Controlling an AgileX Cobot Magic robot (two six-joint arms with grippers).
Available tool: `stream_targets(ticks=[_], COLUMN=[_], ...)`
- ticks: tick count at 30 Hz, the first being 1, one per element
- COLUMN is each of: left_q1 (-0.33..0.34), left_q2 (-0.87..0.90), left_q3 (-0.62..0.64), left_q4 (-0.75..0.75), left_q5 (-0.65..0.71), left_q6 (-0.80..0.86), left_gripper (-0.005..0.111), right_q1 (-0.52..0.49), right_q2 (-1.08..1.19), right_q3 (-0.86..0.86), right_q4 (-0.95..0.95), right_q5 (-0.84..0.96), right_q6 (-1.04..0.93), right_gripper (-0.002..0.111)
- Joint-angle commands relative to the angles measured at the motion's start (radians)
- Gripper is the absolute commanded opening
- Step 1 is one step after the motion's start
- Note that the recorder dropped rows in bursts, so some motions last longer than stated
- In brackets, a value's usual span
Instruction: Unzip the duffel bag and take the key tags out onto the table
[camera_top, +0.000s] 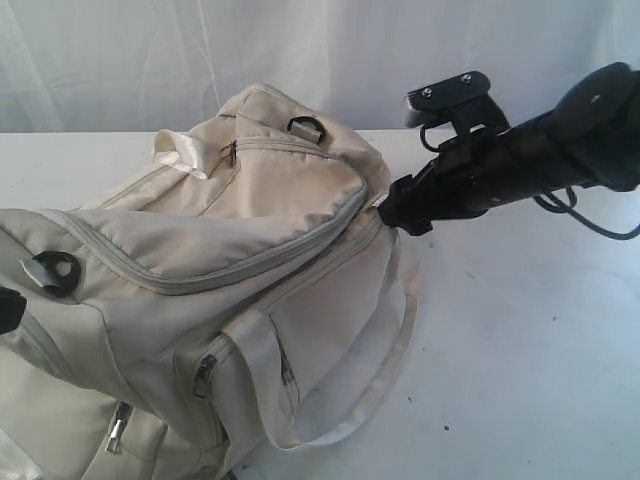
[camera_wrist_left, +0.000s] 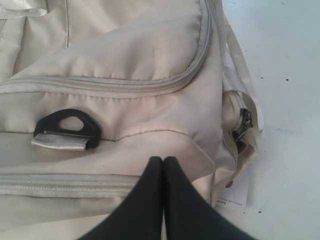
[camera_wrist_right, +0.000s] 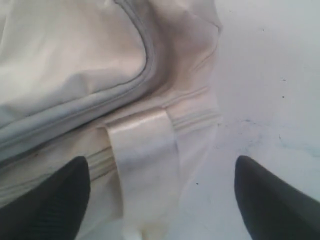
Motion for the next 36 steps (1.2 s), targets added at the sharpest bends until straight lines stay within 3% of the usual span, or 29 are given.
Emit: stream_targets(ticks=[1, 5, 8, 10, 15, 23, 31, 36], left_q1=[-0.004, -0.004, -0.004, -0.004, -0.004, -0.004, -0.004, -0.004], left_q2=[-0.001, -0.001, -0.001, -0.001, -0.001, -0.003, -0.003, -0.003], left_q3=[0.009, 0.016, 0.038, 0.048, 0.056, 0.058, 0.061, 0.1], left_q4=[-0.016, -0.013, -0.013, -0.013, -0.016, -0.016, -0.012, -0.009], left_q5=[-0.009, -0.02, -0.042, -0.058, -0.087, -0.096, -0.102, -0.162], left_q6=[0.006, 0.006, 0.006, 0.006, 0.004, 0.004, 0.006, 0.002], left_gripper=[0.0, 0.0, 0.0, 0.0, 0.0, 0.0, 0.0, 0.0], right_q1=[0.032, 0.032, 0.032, 0.032, 0.032, -0.003, -0.048, -0.048], right_q2=[0.07, 0.132, 0.156, 0.16, 0.147, 0.052, -0.009, -0.056], right_q3=[-0.038, -0.062, -0.069, -0.069, -0.069, -0.069, -0.069, -0.069], right_q4=[0.0, 0.004, 0.003, 0.003, 0.003, -0.025, -0.447, -0.558], right_q5=[-0.04, -0.088, -0.095, -0.097, -0.099, -0.012, 0.17, 0.326], right_q6=[-0.017, -0.007, 0.017, 0.053, 0.165, 0.202, 0.606, 0.686], right_gripper=[0.075, 0.075, 0.066, 0.053, -0.001, 0.0, 0.0, 0.0])
